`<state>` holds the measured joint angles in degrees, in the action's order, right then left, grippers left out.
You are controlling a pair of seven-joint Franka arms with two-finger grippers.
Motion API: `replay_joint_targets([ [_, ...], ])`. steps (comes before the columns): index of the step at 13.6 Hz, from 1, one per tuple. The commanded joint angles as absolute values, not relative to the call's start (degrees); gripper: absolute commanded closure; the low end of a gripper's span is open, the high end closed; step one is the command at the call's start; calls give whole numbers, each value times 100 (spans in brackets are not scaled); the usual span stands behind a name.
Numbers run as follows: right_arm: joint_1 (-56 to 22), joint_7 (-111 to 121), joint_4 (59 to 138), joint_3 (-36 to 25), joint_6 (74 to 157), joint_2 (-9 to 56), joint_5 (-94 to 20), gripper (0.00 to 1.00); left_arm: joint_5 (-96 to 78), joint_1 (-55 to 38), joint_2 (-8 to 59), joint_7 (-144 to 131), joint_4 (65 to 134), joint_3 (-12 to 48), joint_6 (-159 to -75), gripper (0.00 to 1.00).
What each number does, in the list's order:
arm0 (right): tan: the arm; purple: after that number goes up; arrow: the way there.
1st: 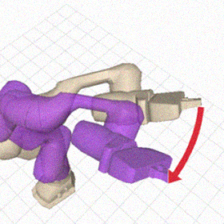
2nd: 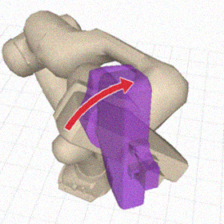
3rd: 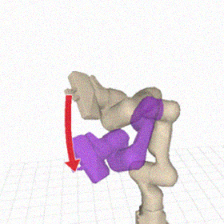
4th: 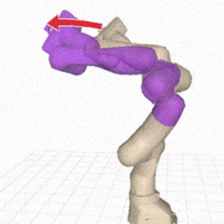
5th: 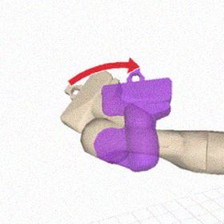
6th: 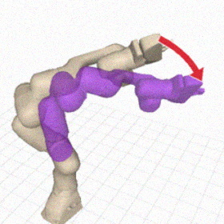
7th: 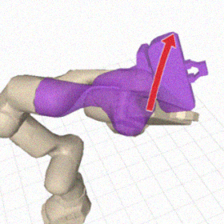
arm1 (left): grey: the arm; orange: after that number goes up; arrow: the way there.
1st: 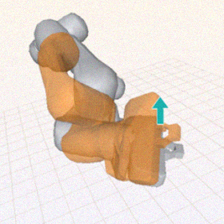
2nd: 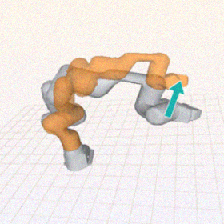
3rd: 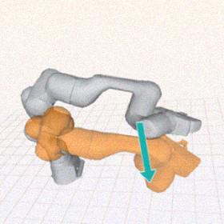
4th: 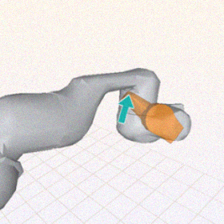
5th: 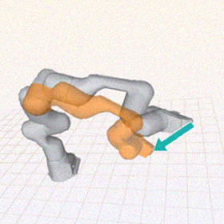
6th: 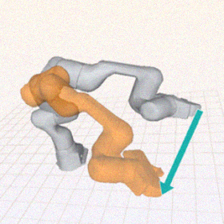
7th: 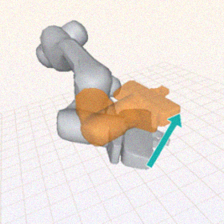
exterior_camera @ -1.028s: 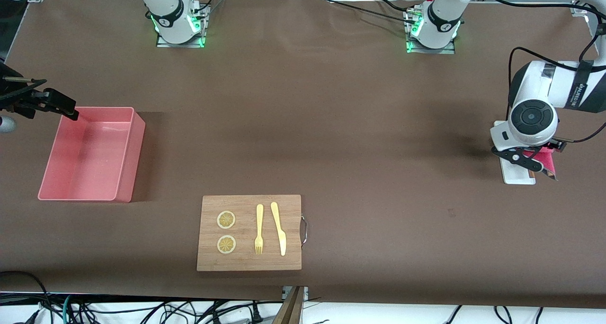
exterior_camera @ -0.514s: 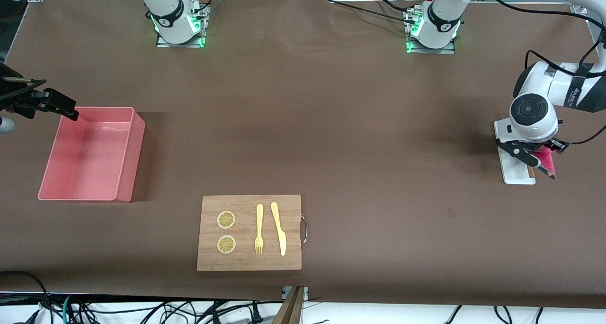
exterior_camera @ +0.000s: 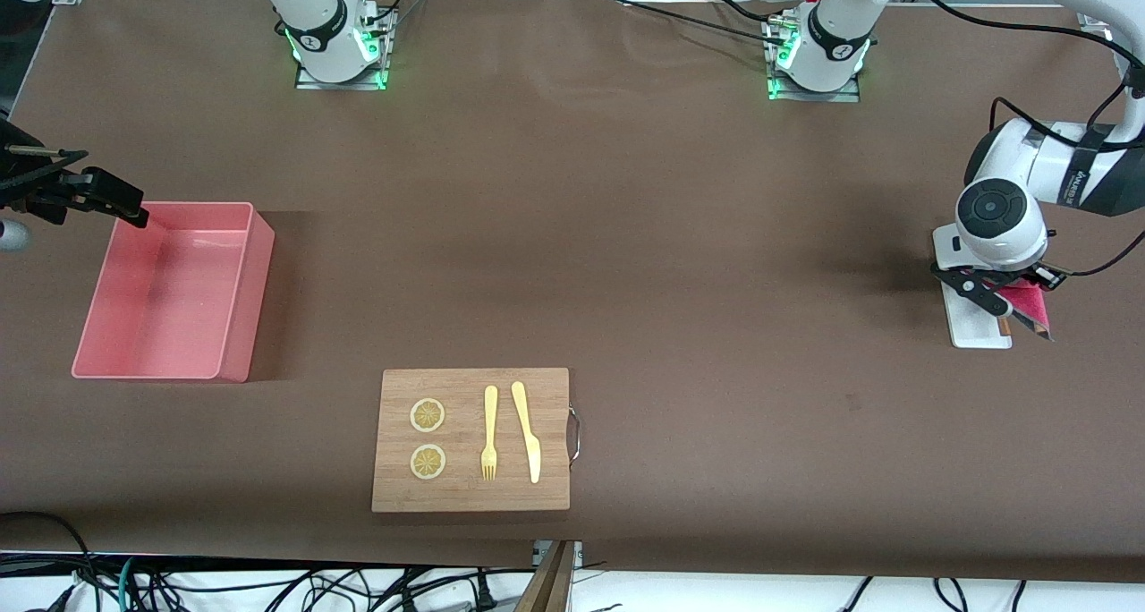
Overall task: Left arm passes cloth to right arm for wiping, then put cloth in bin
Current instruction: 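Lower the left gripper onto the pink-grey cloth and grasp it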
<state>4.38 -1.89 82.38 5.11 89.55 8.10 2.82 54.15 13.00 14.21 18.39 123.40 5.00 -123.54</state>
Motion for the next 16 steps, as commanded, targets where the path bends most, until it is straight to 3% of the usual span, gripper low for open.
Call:
replay_joint_targets([
  [1,448,-106,8086,519,8921,966,325,0,5625,1354,1529,1907,12191,510,-12410,66],
  [14,422,-123,8147,527,8912,1072,308,0,5810,1538,1679,1907,12094,510,-12630,67],
  [15,422,-123,8139,527,8903,1090,308,0,5810,1538,1679,1907,12085,518,-12630,72],
  [16,404,-132,8147,536,8886,1090,308,0,5810,1538,1679,1916,12085,519,-12621,86],
])
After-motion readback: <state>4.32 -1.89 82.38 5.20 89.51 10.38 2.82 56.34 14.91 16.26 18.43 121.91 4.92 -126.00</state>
